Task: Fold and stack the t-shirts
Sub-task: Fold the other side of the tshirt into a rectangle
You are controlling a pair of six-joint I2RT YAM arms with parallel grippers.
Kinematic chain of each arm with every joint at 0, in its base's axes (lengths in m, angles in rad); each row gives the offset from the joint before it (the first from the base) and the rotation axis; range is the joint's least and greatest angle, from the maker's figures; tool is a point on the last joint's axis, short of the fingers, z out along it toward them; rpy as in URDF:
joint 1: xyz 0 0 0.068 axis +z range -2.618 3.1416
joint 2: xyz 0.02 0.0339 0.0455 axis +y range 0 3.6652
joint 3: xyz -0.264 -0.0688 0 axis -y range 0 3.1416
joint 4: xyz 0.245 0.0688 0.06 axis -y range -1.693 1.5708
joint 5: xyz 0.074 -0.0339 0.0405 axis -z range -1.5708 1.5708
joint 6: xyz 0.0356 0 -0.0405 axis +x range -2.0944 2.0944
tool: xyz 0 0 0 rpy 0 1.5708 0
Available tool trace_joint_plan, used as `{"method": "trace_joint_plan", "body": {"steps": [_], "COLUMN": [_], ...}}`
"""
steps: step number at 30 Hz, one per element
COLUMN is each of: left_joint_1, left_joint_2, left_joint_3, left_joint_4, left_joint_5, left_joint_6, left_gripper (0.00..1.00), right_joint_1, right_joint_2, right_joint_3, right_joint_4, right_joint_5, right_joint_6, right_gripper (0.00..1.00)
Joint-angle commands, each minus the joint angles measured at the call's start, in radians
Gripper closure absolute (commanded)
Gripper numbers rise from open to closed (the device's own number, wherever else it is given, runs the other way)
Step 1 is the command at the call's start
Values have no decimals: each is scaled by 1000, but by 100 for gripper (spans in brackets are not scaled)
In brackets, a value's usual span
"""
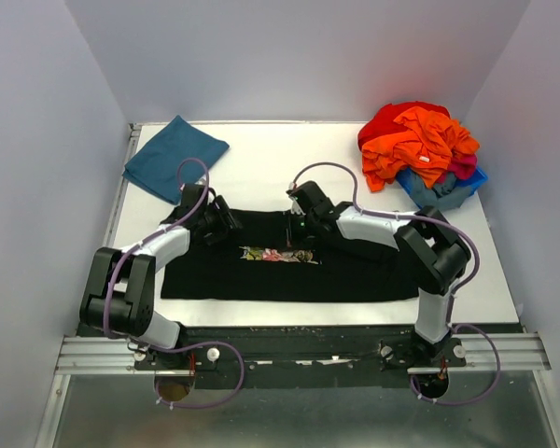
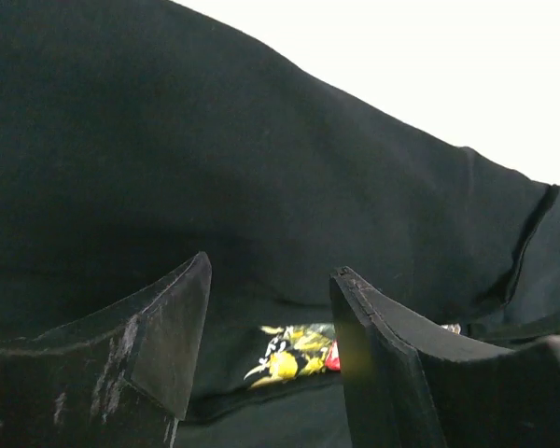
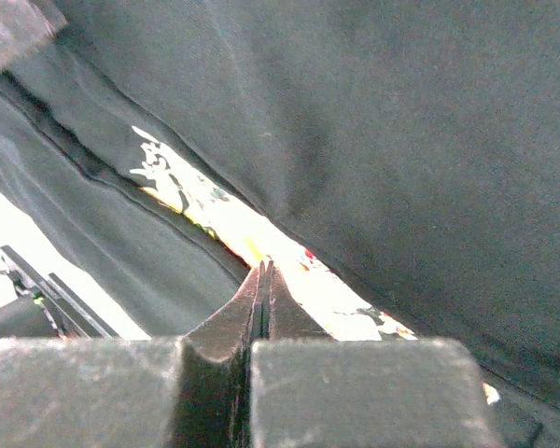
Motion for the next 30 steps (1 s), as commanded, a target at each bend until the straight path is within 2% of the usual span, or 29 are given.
{"method": "trace_joint_plan", "body": {"steps": [1,4,10,16,18,21,25,30], "left_joint_1": [-1,-1,1,-1,1,8,24,27], "left_joint_2": [-78,-126,-120,-351,-407,-462,-424,-330], "left_joint_3": [-66,-107,-127,-213,-215,-224,-161,-68], "left_joint_4": [-32,-22,-67,-128,-188,-196,-229,-297], "left_joint_5": [10,-2,-9,-63,-117,-222,-335,-434], "left_joint_6": [-1,-2,14,-26,-21,-52,-110,-136], "left_gripper": [32,32,32,32,32,32,34,35], "right_joint_1": [4,4,4,4,8,23,40,52], "right_joint_2": [-24,22,113,182,197,205,191,94], "right_joint_3": [37,103,215,283,281,266,223,108], "right_joint_4": [0,-14,-19,-25,-14,0,9,46], "right_joint_5": [4,10,1,-37,-59,-80,-103,-114], "right_joint_6": [-16,-22,-13,2,15,27,36,44], "right_gripper": [99,99,99,99,99,99,99,99]}}
